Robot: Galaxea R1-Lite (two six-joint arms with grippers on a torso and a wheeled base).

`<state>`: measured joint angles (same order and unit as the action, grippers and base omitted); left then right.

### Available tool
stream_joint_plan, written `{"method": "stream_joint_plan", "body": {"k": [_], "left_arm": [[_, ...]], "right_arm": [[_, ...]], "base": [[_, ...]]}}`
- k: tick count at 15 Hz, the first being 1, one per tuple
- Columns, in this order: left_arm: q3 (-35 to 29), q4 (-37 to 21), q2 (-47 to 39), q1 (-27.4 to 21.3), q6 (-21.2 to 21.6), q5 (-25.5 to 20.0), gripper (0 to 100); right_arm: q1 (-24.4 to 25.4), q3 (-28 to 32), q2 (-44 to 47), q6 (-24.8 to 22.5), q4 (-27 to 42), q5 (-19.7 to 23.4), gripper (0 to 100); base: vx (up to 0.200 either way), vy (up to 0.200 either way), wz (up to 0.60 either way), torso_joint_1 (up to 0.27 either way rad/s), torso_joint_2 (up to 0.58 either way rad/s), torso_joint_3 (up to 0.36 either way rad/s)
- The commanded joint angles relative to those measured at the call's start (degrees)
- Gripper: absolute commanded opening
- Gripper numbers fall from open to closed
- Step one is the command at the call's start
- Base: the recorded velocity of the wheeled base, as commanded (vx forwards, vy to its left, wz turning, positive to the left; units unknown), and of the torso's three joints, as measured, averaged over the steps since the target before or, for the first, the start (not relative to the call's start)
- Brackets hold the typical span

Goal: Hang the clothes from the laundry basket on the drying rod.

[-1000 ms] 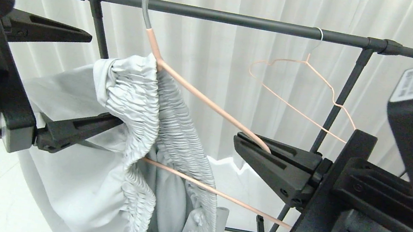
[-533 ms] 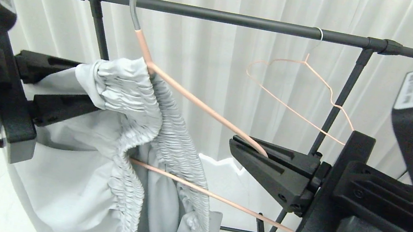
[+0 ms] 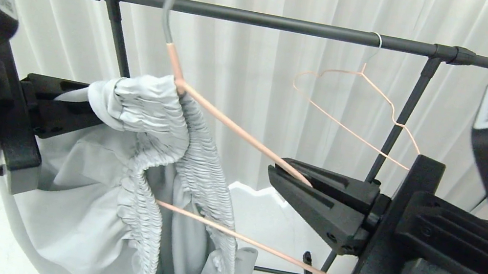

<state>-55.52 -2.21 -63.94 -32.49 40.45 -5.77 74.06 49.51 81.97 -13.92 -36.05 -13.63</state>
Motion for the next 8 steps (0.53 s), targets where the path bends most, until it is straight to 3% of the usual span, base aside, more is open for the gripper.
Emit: {"method": "stream_joint_plan", "body": {"k": [1, 4, 6, 8], "left_arm": [[0.23, 0.10, -0.04, 0.85, 0.07, 0.40, 0], [2.17, 1.42, 0.83, 5.42, 0.77, 1.28, 0], [3.40, 4.49, 0.48, 7.26, 2.09, 7.08, 0], [3.22, 7.83, -0.75, 7.18, 0.42, 11.74, 0]], "right_arm": [[-0.84, -0.38, 0.03, -0.05, 0.36, -0.43, 100], [-5.15, -0.81, -0.76, -1.20, 0.28, -0.43, 100], [-7.26, -1.34, -1.37, -2.07, 0.36, -0.26, 100], [-7.17, -2.31, -1.29, -2.07, 0.36, -0.17, 100]], "base": [[0.000, 0.000, 0.00, 0.000, 0.00, 0.000], [0.000, 0.000, 0.00, 0.000, 0.00, 0.000], [0.000, 0.000, 0.00, 0.000, 0.00, 0.000], [0.000, 0.000, 0.00, 0.000, 0.00, 0.000]]}}
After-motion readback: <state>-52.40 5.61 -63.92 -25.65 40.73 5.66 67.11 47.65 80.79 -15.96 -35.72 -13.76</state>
